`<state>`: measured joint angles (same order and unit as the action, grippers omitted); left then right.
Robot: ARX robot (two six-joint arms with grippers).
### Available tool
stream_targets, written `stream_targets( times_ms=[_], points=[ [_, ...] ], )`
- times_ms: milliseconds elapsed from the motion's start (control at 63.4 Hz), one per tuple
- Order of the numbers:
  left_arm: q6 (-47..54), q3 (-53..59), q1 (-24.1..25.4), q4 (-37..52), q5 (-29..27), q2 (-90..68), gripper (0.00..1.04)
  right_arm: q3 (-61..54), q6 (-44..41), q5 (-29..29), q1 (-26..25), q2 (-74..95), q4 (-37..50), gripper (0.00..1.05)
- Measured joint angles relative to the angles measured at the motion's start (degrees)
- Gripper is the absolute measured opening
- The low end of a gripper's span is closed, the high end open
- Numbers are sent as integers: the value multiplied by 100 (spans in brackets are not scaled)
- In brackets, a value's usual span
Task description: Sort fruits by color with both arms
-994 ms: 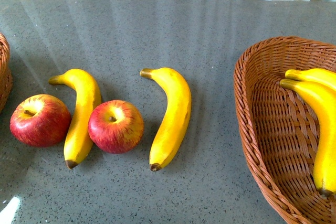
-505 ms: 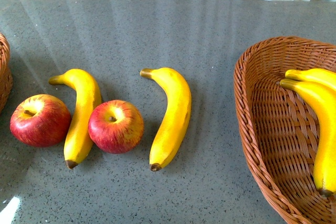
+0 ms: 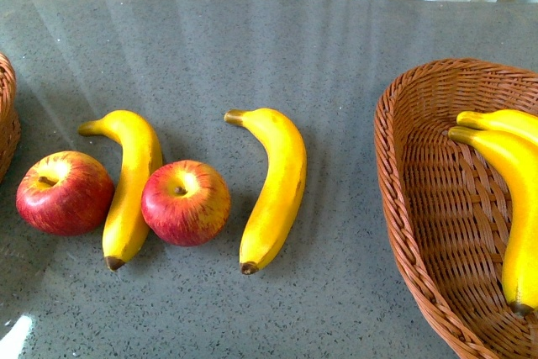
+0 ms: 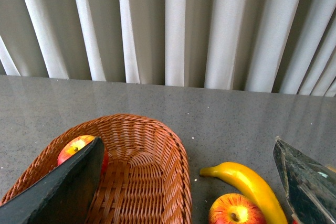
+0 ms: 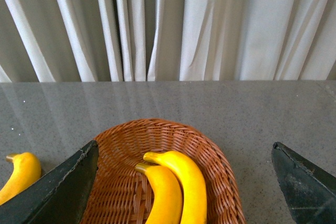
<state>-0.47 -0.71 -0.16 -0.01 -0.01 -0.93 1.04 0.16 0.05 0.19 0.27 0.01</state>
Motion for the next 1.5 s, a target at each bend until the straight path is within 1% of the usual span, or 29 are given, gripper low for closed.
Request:
stream_targets(
  times_ms=[32, 63, 126, 158, 174, 253, 316, 363, 426, 474, 505, 631, 805, 994, 1184, 1310, 1499],
  points=[
    [-2, 0, 0, -2, -4, 0, 96, 0, 0, 0, 0, -2, 0, 96],
    [-168, -96, -92, -293, -367, -136, 96, 0, 0, 0, 0, 0, -2, 96],
    [-977, -688, -710, -1537, -1648, -1043, 96, 0, 0, 11, 0, 0, -2, 96],
    [-1325, -909, -962, -1827, -1996, -1495, 96, 0, 0, 7, 0, -2, -2, 96],
    [-1539, -1010, -1126, -1895, -2260, -1753, 96, 0, 0, 7, 0, -4, -2, 96],
    [-2291, -1379, -1707, -1886, -2850, -2636, 96, 0, 0, 4, 0, -2, -2, 96],
    [-2721, -1666, -2046, -1860, -3027, -3176, 96, 0, 0, 4, 0, -4, -2, 96],
    [-3453, -2009, -2448, -1733, -2922, -3838, 96, 0, 0, 7, 0, -4, -2, 96],
    [-4065, -2302, -2820, -1567, -3025, -4577, 96, 0, 0, 7, 0, -4, -2, 96],
    [-4334, -2441, -2953, -1537, -3060, -4966, 96, 0, 0, 7, 0, -4, -2, 96],
    [-4542, -2573, -3071, -1526, -3178, -5320, 96, 0, 0, 7, 0, -4, -2, 96],
    [-5104, -2948, -3340, -1622, -3381, -6356, 96, 0, 0, 7, 0, -4, -2, 96],
    [-6061, -3346, -3615, -2017, -3224, -7381, 96, 0, 0, 7, 0, -4, -2, 96],
    [-6489, -3716, -3762, -2035, -3279, -7901, 96, 0, 0, 4, 0, -4, -2, 96],
    [-6789, -3858, -3786, -1563, -3005, -8505, 96, 0, 0, 7, 0, -4, -2, 96],
    [-6800, -4009, -3689, -1294, -2994, -8856, 96, 0, 0, 7, 0, -4, -2, 96],
    [-6887, -4131, -3467, -1235, -2909, -9114, 96, 0, 0, 7, 0, -4, -2, 96]
  ],
)
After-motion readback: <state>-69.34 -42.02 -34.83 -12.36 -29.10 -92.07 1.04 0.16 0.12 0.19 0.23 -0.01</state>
